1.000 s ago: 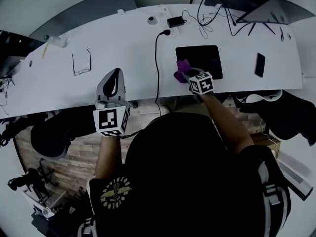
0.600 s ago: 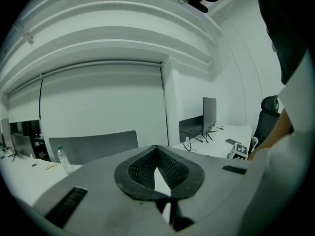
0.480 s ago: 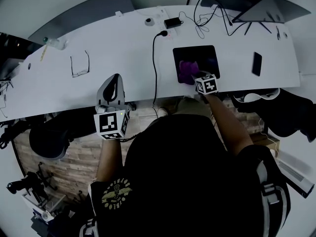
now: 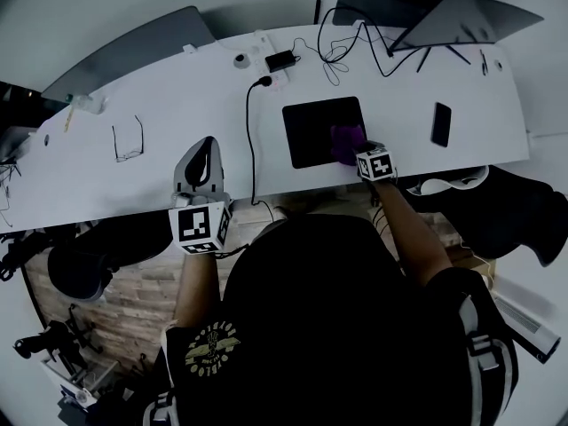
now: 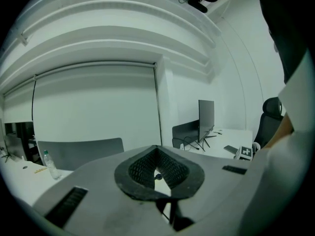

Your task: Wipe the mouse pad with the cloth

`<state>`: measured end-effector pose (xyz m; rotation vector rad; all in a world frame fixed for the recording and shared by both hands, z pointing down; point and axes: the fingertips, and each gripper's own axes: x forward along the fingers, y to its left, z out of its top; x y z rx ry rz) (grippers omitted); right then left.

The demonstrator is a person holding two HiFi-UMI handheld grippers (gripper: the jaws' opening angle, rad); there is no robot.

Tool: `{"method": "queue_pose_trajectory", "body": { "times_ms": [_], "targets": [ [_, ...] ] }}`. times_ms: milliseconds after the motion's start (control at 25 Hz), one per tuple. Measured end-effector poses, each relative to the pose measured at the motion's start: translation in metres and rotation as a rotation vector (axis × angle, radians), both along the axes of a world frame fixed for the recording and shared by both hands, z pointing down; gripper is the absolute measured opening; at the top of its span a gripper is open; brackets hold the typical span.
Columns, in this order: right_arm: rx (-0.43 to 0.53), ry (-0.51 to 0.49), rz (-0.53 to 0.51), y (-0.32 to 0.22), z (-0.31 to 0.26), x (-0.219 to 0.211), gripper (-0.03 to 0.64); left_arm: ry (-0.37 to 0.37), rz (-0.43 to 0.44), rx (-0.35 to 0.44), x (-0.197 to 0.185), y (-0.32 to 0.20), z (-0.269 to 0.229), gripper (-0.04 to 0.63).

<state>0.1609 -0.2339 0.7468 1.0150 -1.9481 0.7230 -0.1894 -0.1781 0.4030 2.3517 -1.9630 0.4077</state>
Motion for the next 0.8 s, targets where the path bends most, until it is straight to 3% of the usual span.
{"method": "queue_pose_trajectory", "body": {
  "times_ms": [280, 360, 560, 800],
  "targets": [
    [-0.026, 0.016, 0.001, -0.004, 0.007, 0.058, 0.109, 0.007, 0.003, 0.015, 0.052, -0.02, -0.006, 0.002],
    [0.011, -0.029, -0.022, -0.004, -0.01, 0.058, 0.109, 0.006, 0.0, 0.021, 0.063, -0.021, -0.009, 0.002],
    [0.253, -0.267, -0.115, -0.013, -0.12, 0.026, 0.109, -0.009, -0.013, 0.046, 0.085, -0.018, -0.028, 0.002],
    [0.563, -0.428, -0.255, -0.008, -0.266, 0.0, 0.109, -0.016, -0.037, 0.098, 0.103, -0.004, -0.057, 0.002]
  ]
}}
